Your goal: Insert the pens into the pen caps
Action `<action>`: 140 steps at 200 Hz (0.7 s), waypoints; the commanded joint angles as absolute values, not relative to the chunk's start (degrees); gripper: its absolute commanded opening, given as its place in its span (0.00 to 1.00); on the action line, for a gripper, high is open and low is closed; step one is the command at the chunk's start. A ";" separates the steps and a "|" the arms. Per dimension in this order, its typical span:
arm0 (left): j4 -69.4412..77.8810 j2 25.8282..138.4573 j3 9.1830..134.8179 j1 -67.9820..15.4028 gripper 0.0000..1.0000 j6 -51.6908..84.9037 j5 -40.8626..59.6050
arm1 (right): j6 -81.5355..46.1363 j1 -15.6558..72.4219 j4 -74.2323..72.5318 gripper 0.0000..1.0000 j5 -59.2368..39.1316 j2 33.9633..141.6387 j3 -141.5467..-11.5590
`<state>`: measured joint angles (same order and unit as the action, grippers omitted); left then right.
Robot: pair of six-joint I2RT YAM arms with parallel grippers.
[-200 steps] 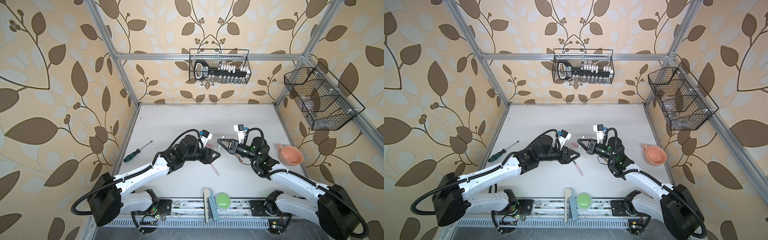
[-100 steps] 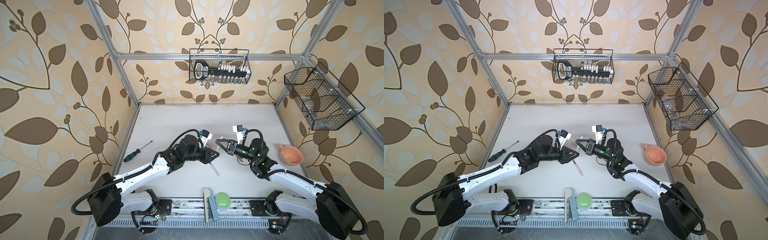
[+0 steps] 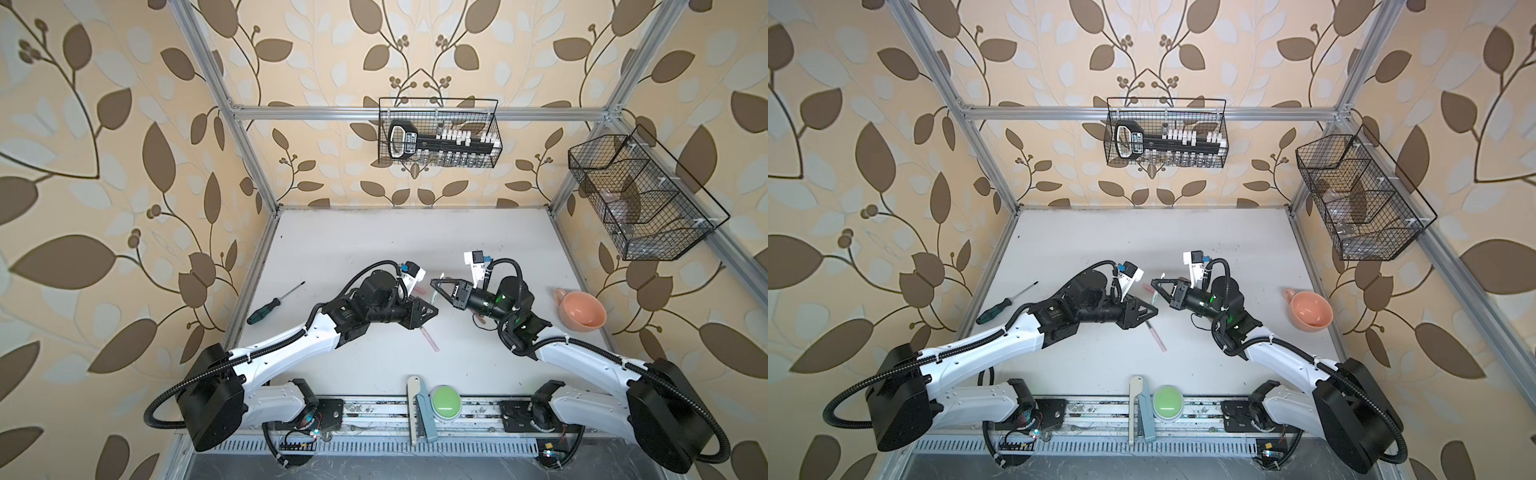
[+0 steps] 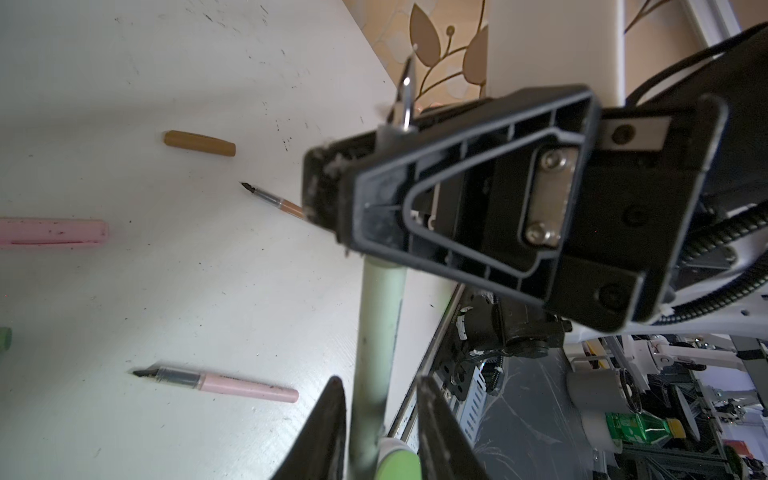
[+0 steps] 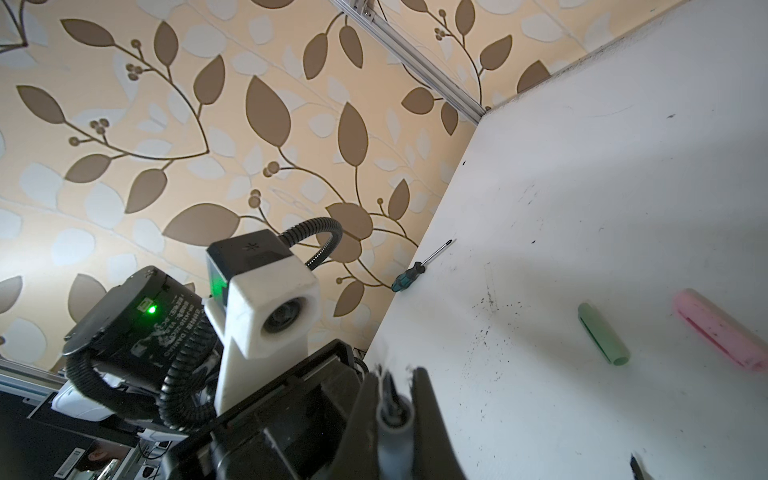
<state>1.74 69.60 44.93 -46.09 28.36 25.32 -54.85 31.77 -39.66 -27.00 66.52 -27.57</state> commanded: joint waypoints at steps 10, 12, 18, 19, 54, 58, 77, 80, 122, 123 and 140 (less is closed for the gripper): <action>2.11 70.21 47.50 -45.97 0.24 27.07 27.71 | -55.10 32.07 -41.13 0.00 -26.66 67.12 -28.64; 2.11 70.22 47.54 -45.97 0.23 27.03 27.69 | -55.10 32.08 -41.13 0.00 -26.64 67.07 -28.65; 2.11 70.31 47.59 -45.97 0.22 26.91 27.64 | -55.11 32.13 -41.22 0.00 -26.64 67.14 -28.65; 2.11 70.36 47.57 -45.97 0.22 26.90 27.62 | -55.11 32.10 -41.17 0.00 -26.64 67.15 -28.65; 1.35 70.01 48.31 -45.97 0.12 26.19 27.20 | -54.99 32.16 -40.68 0.00 -26.71 67.29 -28.71; 1.05 69.90 48.45 -45.97 0.11 26.05 26.94 | -54.85 32.18 -40.46 0.00 -26.72 67.27 -28.74; -0.76 69.20 49.09 -45.97 0.05 24.77 26.00 | -53.83 32.17 -38.31 0.00 -27.06 67.40 -29.21; -1.17 69.05 49.19 -45.97 0.05 24.59 25.75 | -53.51 32.17 -37.71 0.04 -27.12 67.37 -29.38; -8.35 65.58 49.79 -45.97 0.00 21.50 19.87 | -39.78 31.95 -14.01 0.31 -22.11 60.68 -37.15; -8.62 65.44 49.86 -45.97 0.00 21.48 19.56 | -39.23 31.88 -13.11 0.31 -21.82 60.49 -37.43; -13.41 62.68 50.92 -45.97 0.00 20.51 16.55 | -31.60 31.02 -0.51 0.34 -19.23 58.25 -42.89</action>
<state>-7.11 67.75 47.20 -46.09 23.88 21.78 -44.18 31.79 -19.57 -24.03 62.33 -35.22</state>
